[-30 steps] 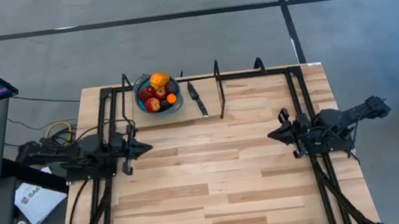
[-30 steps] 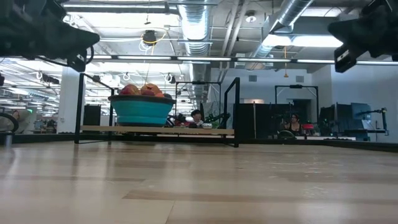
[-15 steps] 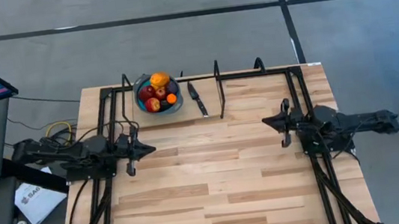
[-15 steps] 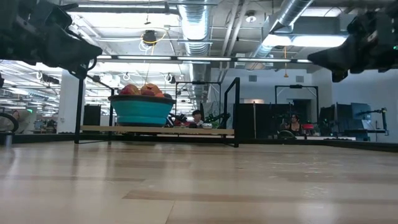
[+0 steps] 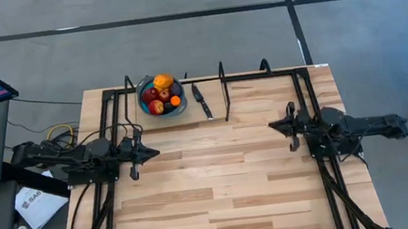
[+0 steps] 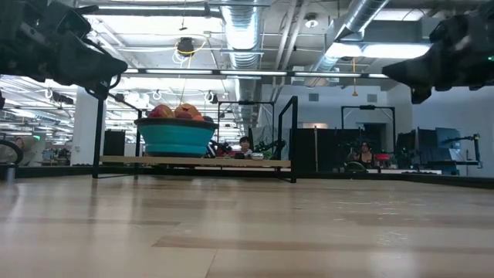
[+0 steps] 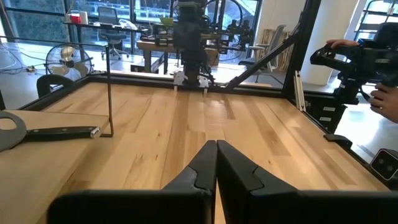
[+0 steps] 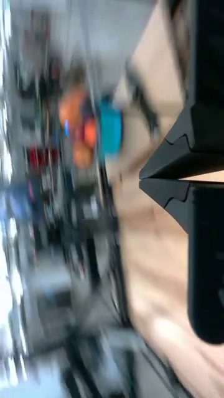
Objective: Pick & Place Fruit
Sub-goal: Return to Home Position
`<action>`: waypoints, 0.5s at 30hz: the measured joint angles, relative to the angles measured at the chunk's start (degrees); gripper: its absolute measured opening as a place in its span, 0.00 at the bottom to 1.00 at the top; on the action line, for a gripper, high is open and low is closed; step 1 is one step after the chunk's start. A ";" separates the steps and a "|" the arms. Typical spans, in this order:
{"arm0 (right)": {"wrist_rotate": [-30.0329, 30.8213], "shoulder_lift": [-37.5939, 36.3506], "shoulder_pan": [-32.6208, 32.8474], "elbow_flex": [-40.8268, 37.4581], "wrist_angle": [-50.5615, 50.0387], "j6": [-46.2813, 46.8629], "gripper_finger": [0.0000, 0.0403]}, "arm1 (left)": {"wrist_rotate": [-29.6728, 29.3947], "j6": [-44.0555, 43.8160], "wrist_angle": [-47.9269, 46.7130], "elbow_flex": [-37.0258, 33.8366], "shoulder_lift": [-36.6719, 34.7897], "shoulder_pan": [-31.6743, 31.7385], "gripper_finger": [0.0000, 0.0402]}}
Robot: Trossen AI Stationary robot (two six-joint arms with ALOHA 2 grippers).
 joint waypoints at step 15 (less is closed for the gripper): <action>-10.43 -0.02 1.54 -0.13 -1.12 -3.39 0.00 | 0.00 0.01 0.38 0.00 0.00 0.01 0.01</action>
